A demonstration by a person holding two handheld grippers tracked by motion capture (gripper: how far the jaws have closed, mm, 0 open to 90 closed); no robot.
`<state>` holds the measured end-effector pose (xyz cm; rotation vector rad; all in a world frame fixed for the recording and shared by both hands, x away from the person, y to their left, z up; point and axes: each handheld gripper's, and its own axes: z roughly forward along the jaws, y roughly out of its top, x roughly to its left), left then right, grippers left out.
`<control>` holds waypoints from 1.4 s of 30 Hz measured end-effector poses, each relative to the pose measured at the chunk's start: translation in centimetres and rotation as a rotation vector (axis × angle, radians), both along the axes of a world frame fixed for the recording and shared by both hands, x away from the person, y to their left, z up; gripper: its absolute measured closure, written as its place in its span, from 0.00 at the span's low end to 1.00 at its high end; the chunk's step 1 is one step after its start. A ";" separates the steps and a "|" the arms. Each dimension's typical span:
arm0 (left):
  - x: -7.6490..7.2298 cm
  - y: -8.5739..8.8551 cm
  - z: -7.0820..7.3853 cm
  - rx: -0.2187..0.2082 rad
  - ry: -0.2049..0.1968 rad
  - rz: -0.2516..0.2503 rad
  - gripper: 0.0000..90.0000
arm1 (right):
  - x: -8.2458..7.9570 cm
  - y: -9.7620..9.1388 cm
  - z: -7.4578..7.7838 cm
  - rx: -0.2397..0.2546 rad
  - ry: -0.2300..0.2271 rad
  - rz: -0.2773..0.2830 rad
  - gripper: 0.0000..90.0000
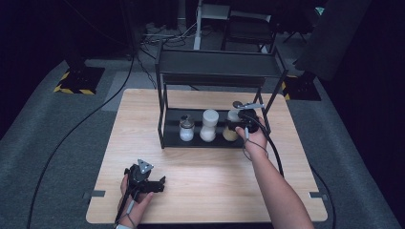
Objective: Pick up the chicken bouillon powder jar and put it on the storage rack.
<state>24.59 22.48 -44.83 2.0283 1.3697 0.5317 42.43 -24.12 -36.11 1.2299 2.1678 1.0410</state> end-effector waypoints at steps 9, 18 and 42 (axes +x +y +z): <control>0.0 0.0 0.0 0.001 0.000 0.000 0.01 | 0.1 0.1 0.3 -0.037 -0.006 0.018 0.31; 0.0 0.0 0.0 0.001 0.000 0.001 0.01 | -1.2 -0.9 1.9 0.001 -0.015 0.013 0.12; 0.0 0.0 0.0 0.003 0.001 0.000 0.01 | -10.3 -6.4 5.6 0.054 -0.140 0.095 0.04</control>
